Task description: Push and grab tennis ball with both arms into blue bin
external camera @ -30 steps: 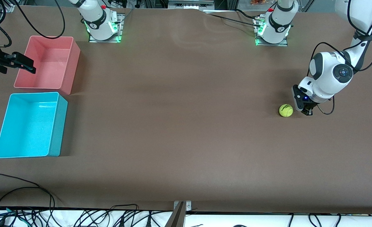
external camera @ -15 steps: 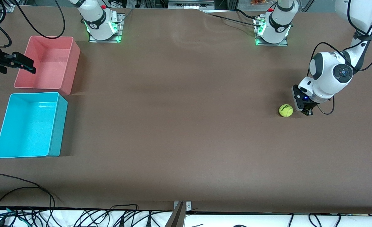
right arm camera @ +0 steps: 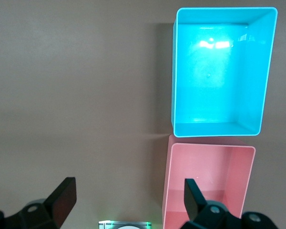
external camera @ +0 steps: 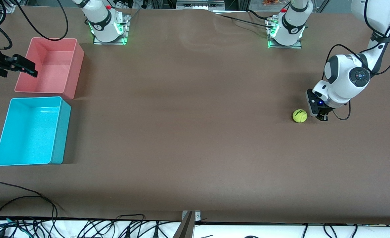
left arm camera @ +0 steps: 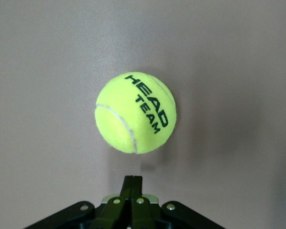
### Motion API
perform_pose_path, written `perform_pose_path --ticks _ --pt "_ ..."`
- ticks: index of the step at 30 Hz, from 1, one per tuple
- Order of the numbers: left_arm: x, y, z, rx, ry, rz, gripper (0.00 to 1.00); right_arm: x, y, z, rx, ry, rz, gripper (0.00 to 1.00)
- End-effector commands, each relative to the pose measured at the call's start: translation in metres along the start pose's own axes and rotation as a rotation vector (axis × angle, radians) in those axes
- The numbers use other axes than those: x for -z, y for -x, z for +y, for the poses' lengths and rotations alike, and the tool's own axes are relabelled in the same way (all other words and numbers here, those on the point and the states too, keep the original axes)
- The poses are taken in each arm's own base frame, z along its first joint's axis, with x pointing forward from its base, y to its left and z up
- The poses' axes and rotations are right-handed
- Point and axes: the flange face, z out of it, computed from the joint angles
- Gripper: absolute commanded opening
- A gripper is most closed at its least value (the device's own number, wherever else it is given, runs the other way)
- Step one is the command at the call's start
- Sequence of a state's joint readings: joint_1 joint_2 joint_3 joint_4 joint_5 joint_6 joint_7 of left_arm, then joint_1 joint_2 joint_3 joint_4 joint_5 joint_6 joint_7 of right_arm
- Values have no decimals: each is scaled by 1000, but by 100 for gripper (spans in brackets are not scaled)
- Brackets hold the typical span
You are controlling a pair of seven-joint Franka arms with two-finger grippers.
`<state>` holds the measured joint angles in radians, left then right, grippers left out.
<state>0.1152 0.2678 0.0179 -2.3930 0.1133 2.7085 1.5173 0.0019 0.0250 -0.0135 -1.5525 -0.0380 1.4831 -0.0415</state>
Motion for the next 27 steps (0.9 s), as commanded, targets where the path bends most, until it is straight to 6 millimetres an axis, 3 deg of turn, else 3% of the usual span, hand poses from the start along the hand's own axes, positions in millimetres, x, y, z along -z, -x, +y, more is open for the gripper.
perform_pose_path --ticks 1,11,19,27 --pt "1 3 1 -24 -9 -15 0 8 2 1 -5 8 -1 100" --pt "2 10 1 -21 -10 -20 0 8 2 1 -5 8 -1 100" --pt "2 34 1 -39 -12 -64 0 7 2 2 -7 8 -1 100" --pt "2 33 1 -3 -12 -62 0 8 2 1 -5 8 0 100"
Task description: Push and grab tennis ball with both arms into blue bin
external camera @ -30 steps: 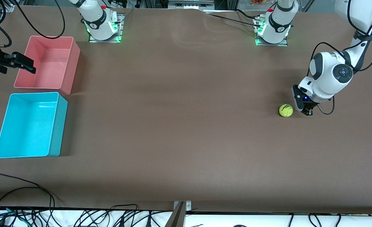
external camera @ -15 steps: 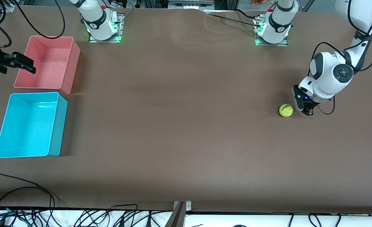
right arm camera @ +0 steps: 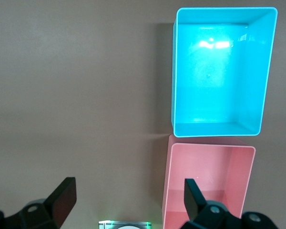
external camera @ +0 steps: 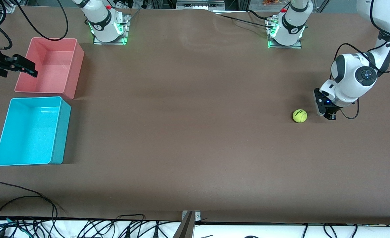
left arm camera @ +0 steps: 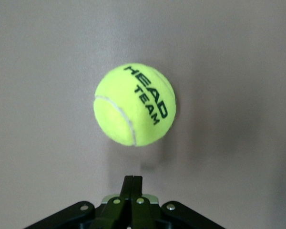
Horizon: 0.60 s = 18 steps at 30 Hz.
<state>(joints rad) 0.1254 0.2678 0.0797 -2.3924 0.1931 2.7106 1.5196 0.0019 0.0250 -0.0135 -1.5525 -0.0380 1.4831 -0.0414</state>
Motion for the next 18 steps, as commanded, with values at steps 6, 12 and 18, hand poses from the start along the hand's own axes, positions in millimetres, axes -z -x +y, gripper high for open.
perform_pose_path --ticks 6,12,18 --pt "-8 -18 0 72 7 -8 0 8 2 1 -5 8 -1 100" --pt "-11 -88 3 134 17 24 0 7 2 2 -7 8 -1 100" --pt "-7 -134 2 184 11 44 0 8 2 1 -5 8 -1 100"
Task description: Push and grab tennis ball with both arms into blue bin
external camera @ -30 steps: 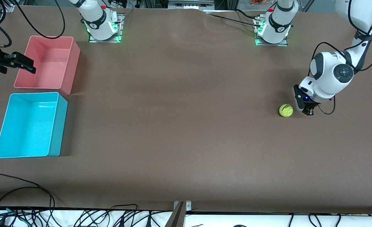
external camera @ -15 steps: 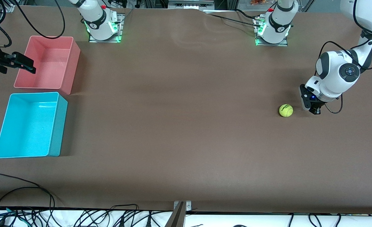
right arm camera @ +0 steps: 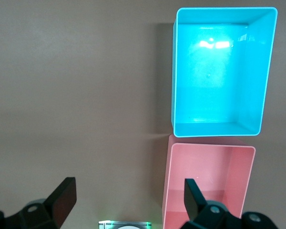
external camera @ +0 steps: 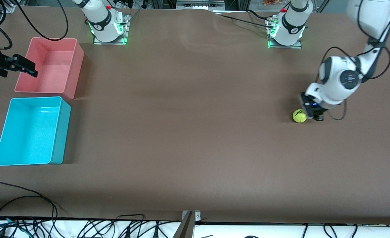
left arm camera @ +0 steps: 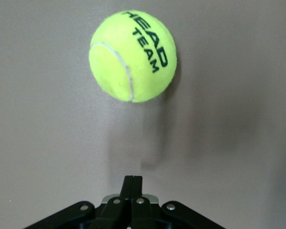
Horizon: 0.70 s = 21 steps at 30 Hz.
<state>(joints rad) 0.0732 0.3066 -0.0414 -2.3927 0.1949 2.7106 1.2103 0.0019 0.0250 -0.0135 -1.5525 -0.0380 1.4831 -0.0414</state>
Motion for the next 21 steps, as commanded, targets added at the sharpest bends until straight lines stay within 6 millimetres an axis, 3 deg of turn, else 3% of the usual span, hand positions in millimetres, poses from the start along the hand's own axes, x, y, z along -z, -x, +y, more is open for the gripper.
perform_pose_path --ticks 1,5,7,21 --pt "1 -55 8 64 -13 13 0 8 2 1 -5 6 -1 100" --pt "15 -118 21 178 -22 57 0 7 2 2 -7 8 -1 100" --pt "21 -137 28 235 -6 52 0 8 2 1 -5 8 1 100" --pt "36 -127 15 175 -16 19 0 8 2 1 -5 8 -1 100"
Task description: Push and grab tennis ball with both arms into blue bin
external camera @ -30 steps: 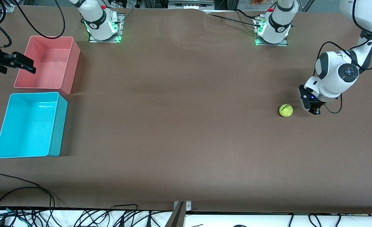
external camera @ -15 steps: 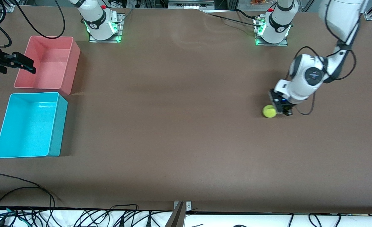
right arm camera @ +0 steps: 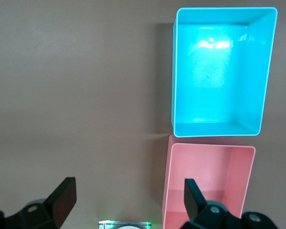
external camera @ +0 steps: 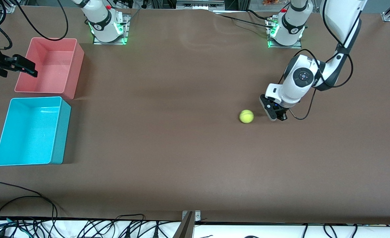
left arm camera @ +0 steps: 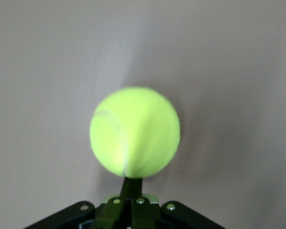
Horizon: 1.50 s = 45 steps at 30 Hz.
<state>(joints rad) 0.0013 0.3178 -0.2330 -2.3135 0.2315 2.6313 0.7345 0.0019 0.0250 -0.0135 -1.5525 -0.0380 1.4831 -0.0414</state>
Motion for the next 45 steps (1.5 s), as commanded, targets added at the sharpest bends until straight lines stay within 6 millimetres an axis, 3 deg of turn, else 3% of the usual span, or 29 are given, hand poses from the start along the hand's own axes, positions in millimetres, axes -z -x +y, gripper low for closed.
perform_pose_path --ticks 1,8,11,20,27,29,31,34,39,45 --pt "9 8 -9 -24 -19 -16 0 7 2 2 -7 8 -1 100" --pt "26 27 -23 -50 -34 -29 0 8 2 1 -5 8 -1 100" --pt "45 29 -25 -40 -47 -42 0 8 2 1 -5 8 0 100" --pt "122 52 -43 42 -153 -22 0 8 3 0 -1 5 1 100" --pt "186 63 -27 204 -108 1 4 2 0 5 2 -17 -11 100" --pt "204 67 -23 278 -105 16 16 -3 0 2 10 -15 -23 100" --pt "222 68 -19 329 -116 23 22 -9 0 1 6 -20 -55 100" --pt "250 71 -16 387 -125 29 29 -23 -3 -8 21 -34 -111 100" --pt "295 77 -19 469 -123 25 44 -53 -13 -47 79 -77 -178 100" --pt "360 85 -25 583 -117 19 49 -87 -27 -89 124 -144 -241 100"
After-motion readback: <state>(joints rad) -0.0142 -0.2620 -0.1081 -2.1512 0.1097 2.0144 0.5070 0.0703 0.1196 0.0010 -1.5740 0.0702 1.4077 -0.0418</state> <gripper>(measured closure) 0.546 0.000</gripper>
